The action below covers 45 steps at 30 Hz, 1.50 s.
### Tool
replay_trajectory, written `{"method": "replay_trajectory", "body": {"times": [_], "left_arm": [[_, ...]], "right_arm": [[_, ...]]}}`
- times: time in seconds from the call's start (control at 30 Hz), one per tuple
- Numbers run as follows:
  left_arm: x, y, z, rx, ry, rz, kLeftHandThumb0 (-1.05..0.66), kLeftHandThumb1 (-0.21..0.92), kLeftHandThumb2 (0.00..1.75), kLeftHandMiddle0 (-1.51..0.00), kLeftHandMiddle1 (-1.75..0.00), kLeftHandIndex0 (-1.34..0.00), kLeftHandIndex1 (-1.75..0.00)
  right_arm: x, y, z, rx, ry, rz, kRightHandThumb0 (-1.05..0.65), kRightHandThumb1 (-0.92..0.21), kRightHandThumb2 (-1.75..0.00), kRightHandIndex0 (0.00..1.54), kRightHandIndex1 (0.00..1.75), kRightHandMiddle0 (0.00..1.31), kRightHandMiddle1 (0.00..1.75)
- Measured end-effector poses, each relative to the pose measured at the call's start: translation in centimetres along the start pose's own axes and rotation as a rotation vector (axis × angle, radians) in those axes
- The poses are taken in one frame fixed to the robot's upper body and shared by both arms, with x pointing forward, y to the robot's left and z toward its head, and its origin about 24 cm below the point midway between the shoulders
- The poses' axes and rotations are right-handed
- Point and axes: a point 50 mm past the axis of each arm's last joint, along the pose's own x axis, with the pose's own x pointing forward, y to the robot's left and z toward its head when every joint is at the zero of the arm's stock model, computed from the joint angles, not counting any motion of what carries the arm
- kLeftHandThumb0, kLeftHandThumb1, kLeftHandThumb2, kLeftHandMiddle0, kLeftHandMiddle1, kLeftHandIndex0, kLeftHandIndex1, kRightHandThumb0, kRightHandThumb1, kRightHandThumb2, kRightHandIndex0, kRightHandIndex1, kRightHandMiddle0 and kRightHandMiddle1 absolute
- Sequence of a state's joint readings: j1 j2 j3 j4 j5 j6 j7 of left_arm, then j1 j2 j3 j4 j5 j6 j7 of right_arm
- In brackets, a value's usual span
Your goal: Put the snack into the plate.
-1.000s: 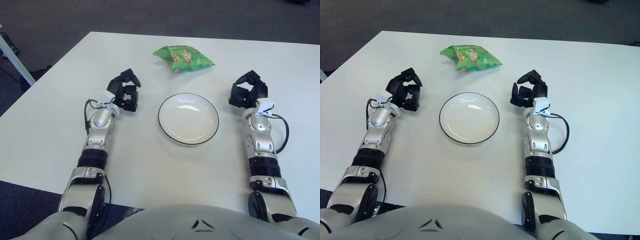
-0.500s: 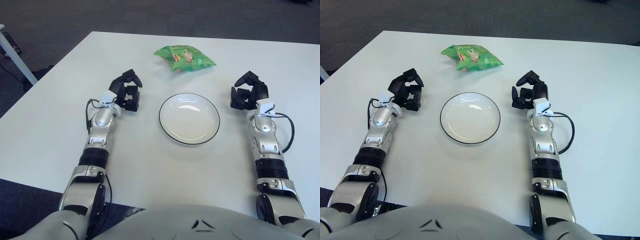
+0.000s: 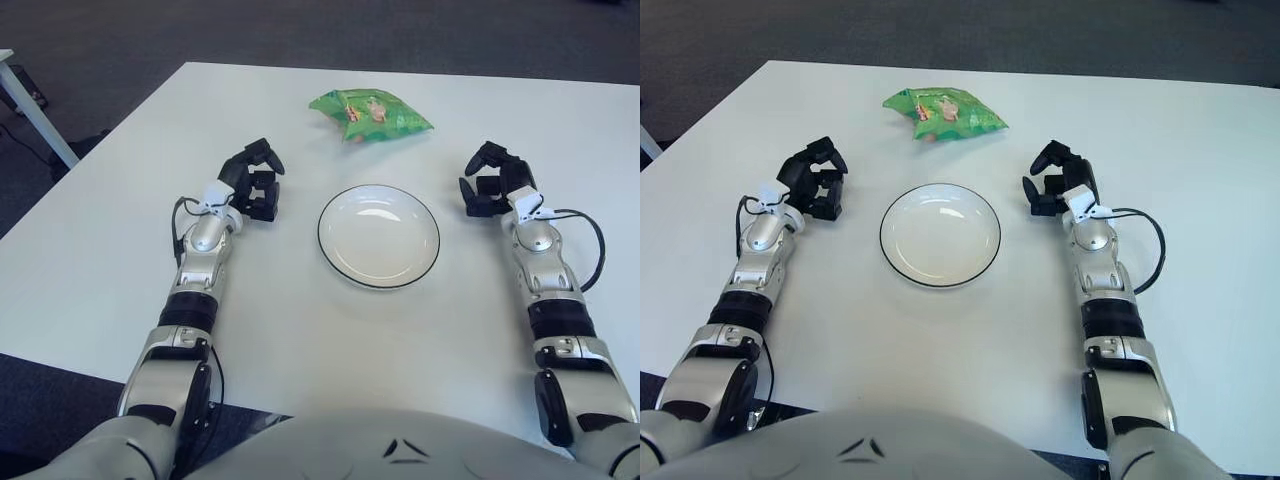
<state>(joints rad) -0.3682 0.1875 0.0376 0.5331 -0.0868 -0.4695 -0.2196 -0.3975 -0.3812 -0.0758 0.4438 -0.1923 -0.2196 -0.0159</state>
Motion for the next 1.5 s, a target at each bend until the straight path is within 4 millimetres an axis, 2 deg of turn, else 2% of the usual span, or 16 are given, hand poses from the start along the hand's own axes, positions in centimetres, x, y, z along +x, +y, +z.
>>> {"method": "replay_trajectory", "body": {"times": [0.27,0.87,1.23,1.5], "left_arm": [[0.0,-0.1,-0.1,-0.001,0.007,-0.003,-0.51,0.24,1.41,-1.26,-1.75,-0.67,-1.75],[0.1,-0.2,-0.3,0.002,0.014,-0.009,-0.51,0.23,1.42,-1.26,-1.75,-0.68,-1.75],[0.2,-0.2,-0.2,0.014,0.015,-0.014,-0.52,0.2,1.45,-1.27,-1.75,-0.7,-1.75],[0.2,-0.2,-0.2,0.019,0.016,0.0,-0.53,0.19,1.46,-1.27,-1.75,-0.71,-1.75]], "right_arm": [[2.2,-0.7,1.5,-0.179,-0.071,0.066,-0.46,-0.38,-1.24,1.18,1.75,0.56,1.75],[5.6,-1.4,4.2,-0.37,-0.19,0.131,-0.45,-0.43,-1.18,1.08,1.75,0.53,1.75],[6.9,-1.0,7.4,-0.544,-0.338,0.11,-0.44,-0.46,-1.13,1.05,1.75,0.5,1.75],[8.0,-1.0,10.1,-0.633,-0.434,0.069,-0.44,-0.44,-1.16,1.07,1.75,0.51,1.75]]}}
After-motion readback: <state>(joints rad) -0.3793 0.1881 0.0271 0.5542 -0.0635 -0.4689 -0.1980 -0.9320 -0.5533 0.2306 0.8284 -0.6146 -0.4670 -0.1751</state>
